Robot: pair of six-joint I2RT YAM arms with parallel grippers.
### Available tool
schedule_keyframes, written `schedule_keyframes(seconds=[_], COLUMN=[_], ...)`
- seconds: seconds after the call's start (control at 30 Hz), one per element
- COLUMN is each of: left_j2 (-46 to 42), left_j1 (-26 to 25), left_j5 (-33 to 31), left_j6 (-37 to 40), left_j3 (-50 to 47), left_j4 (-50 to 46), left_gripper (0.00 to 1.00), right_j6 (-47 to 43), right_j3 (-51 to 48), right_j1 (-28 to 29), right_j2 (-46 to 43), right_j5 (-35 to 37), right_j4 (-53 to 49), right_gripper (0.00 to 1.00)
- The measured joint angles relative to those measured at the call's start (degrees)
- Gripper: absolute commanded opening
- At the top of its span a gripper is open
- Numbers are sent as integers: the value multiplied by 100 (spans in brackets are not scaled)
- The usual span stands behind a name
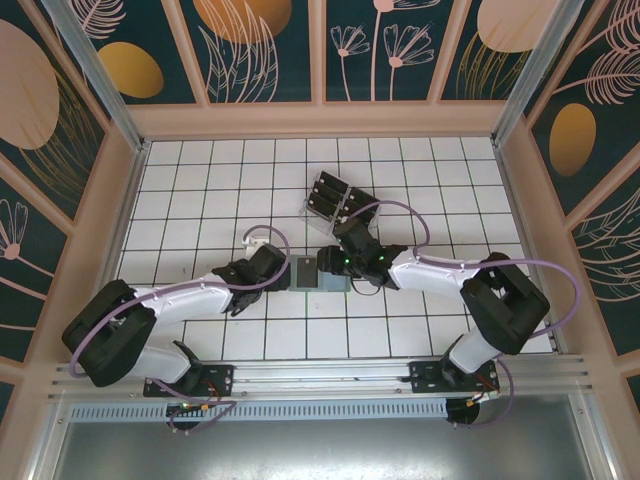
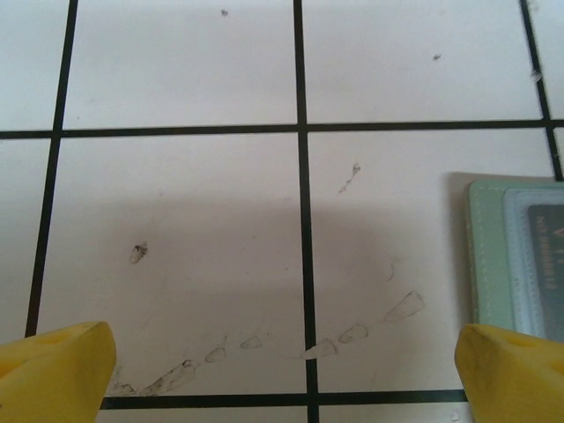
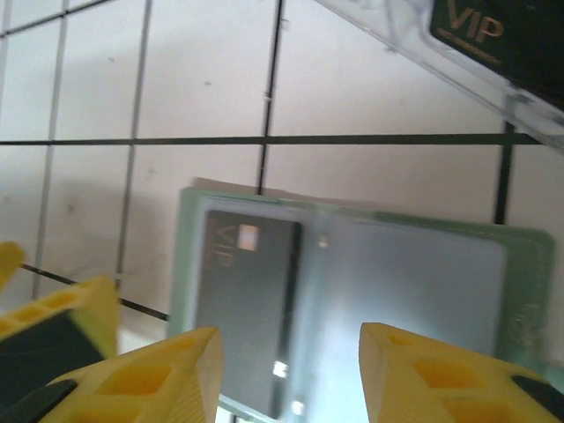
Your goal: Put the credit cards into the card holder
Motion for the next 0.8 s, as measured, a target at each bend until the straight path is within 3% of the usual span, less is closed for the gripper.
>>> schedule_keyframes(seconds=[0.4, 0.8], left_j2=[131, 275], left_j1=[0, 0], left_j5=[319, 494], left_j6=[-92, -101], left_j3=[247, 247], left_j4=[44, 157], left_gripper=[98, 98], right_j6=[-660, -647], right_j3=[162, 162], right_j1=[-151, -166], right_j2=[516, 752], right_j5=[354, 315], right_j4=[-352, -116], right_gripper=[48, 50])
